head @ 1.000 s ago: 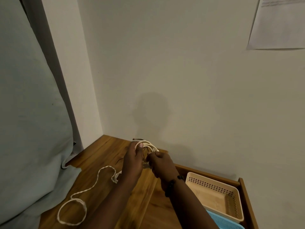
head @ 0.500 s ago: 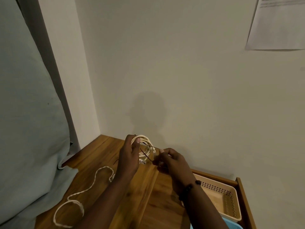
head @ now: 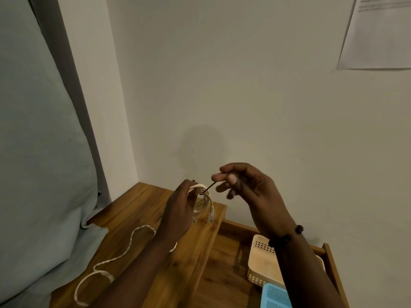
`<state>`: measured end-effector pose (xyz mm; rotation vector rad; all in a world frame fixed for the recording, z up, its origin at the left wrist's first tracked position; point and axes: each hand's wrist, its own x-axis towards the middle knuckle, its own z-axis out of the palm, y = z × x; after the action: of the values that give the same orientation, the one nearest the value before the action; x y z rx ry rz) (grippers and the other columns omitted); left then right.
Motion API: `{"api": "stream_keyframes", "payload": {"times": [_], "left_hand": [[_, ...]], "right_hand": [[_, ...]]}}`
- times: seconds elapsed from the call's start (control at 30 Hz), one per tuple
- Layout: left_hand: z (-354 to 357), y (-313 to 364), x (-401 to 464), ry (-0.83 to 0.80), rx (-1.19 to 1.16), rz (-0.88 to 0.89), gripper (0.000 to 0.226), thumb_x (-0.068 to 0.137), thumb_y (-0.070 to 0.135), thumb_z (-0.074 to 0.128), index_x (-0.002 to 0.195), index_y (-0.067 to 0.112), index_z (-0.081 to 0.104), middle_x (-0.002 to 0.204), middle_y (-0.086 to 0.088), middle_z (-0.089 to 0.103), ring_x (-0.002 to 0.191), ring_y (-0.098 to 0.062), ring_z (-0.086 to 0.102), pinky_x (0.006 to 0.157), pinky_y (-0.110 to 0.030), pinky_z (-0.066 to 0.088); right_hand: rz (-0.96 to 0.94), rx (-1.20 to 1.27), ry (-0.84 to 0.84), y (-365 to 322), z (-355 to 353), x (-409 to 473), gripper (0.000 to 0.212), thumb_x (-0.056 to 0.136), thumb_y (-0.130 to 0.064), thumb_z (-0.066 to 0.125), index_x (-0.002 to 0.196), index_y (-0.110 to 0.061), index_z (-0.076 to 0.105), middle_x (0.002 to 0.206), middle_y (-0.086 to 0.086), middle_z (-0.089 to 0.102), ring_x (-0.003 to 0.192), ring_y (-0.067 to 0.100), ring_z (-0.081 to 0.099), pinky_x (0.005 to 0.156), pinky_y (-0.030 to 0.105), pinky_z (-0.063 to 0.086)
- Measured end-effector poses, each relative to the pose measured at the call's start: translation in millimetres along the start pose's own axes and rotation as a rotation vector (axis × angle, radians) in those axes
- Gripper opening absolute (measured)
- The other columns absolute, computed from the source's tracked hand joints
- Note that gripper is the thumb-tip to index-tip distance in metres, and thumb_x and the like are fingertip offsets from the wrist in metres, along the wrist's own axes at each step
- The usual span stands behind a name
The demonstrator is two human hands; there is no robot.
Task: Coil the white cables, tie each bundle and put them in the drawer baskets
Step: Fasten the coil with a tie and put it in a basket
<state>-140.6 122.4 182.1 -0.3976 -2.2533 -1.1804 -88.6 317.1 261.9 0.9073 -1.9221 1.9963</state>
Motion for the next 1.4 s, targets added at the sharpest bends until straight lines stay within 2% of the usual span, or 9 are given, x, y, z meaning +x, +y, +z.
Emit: {"api": "stream_keyframes", "payload": {"times": [0.1, 0.2, 0.37, 0.57, 0.8, 0.97, 1.07, 1.17, 1.4], "left_hand": [[-1.8, 7.4, 0.8, -0.009, -0.065, 0.027, 0.017, 0.098, 0.023, 0.049, 0.113, 0.023, 0.055, 0.103, 0.01, 0.064, 0.092, 0.003, 0.062, 0.075, -0.006, 0.049], [-2.9, 15.2, 2.5, -0.031, -0.134, 0.059, 0.023, 0.096, 0.034, 0.044, 0.113, 0.024, 0.055, 0.105, 0.012, 0.066, 0.1, 0.003, 0.062, 0.08, -0.011, 0.051], [-1.0, 25.7, 3.9, -0.049, -0.167, 0.093, 0.024, 0.094, 0.038, 0.044, 0.114, 0.028, 0.054, 0.11, 0.012, 0.065, 0.105, 0.0, 0.061, 0.084, -0.011, 0.051], [2.0, 25.6, 3.3, -0.08, -0.161, 0.115, 0.028, 0.094, 0.037, 0.044, 0.117, 0.025, 0.053, 0.114, 0.004, 0.065, 0.106, -0.011, 0.063, 0.085, -0.013, 0.052], [2.3, 26.4, 3.9, -0.071, -0.109, 0.177, 0.03, 0.097, 0.036, 0.044, 0.12, 0.02, 0.055, 0.113, 0.001, 0.066, 0.105, -0.012, 0.063, 0.084, -0.014, 0.053], [2.5, 28.9, 5.1, -0.078, -0.072, 0.256, 0.025, 0.096, 0.028, 0.047, 0.121, 0.029, 0.052, 0.118, 0.0, 0.064, 0.106, -0.009, 0.061, 0.085, -0.008, 0.049], [2.9, 33.3, 7.9, -0.085, -0.067, 0.291, 0.025, 0.096, 0.028, 0.047, 0.121, 0.028, 0.051, 0.118, 0.001, 0.063, 0.106, -0.011, 0.061, 0.085, -0.01, 0.05], [2.9, 36.4, 8.5, -0.076, -0.065, 0.309, 0.026, 0.096, 0.027, 0.048, 0.121, 0.024, 0.053, 0.118, 0.0, 0.063, 0.106, -0.009, 0.061, 0.085, -0.009, 0.049], [3.3, 40.4, 11.2, -0.065, -0.05, 0.349, 0.024, 0.096, 0.024, 0.049, 0.12, 0.023, 0.053, 0.116, 0.0, 0.062, 0.104, -0.003, 0.058, 0.085, -0.005, 0.045]], "right_hand": [[-0.128, -0.255, 0.273, 0.7, 0.9, 4.8, 0.027, 0.096, -0.027, 0.05, 0.1, -0.011, 0.072, 0.088, 0.0, 0.069, 0.086, 0.01, 0.063, 0.075, 0.022, 0.05], [-0.075, -0.031, 0.345, 1.2, 2.7, 9.7, 0.032, 0.099, -0.029, 0.045, 0.1, -0.006, 0.068, 0.1, 0.004, 0.065, 0.097, 0.016, 0.063, 0.085, 0.029, 0.052], [0.118, 0.076, 0.29, 4.7, -4.6, 17.2, 0.023, 0.094, -0.028, 0.058, 0.113, -0.017, 0.066, 0.066, 0.004, 0.059, 0.049, 0.014, 0.039, 0.045, 0.025, 0.035], [0.12, -0.386, 0.221, 20.2, -7.3, 19.1, 0.011, 0.087, -0.027, 0.07, 0.094, -0.021, 0.076, 0.088, -0.012, 0.073, 0.083, 0.001, 0.065, 0.069, 0.012, 0.051], [0.067, -0.591, 0.076, 23.6, -15.4, 15.7, 0.015, 0.089, -0.027, 0.066, 0.1, -0.022, 0.075, 0.094, -0.009, 0.071, 0.084, 0.007, 0.064, 0.074, 0.021, 0.054], [0.066, -0.566, 0.164, 19.2, -13.9, 14.4, 0.028, 0.098, -0.031, 0.049, 0.085, -0.021, 0.071, 0.096, -0.009, 0.072, 0.082, -0.014, 0.057, 0.07, 0.005, 0.041], [0.074, -0.559, 0.146, 15.4, -14.0, 14.7, 0.027, 0.099, -0.032, 0.05, 0.091, -0.018, 0.073, 0.1, -0.014, 0.072, 0.095, -0.009, 0.06, 0.084, 0.013, 0.047], [0.042, -0.501, 0.164, 11.2, -15.7, 14.1, 0.021, 0.098, -0.028, 0.054, 0.116, -0.024, 0.064, 0.076, -0.007, 0.072, 0.073, -0.005, 0.062, 0.073, 0.011, 0.043], [0.018, -0.476, 0.216, 9.4, -18.6, 16.2, 0.008, 0.091, -0.015, 0.06, 0.091, -0.017, 0.068, 0.083, -0.006, 0.067, 0.078, 0.01, 0.062, 0.067, 0.021, 0.051]]}}
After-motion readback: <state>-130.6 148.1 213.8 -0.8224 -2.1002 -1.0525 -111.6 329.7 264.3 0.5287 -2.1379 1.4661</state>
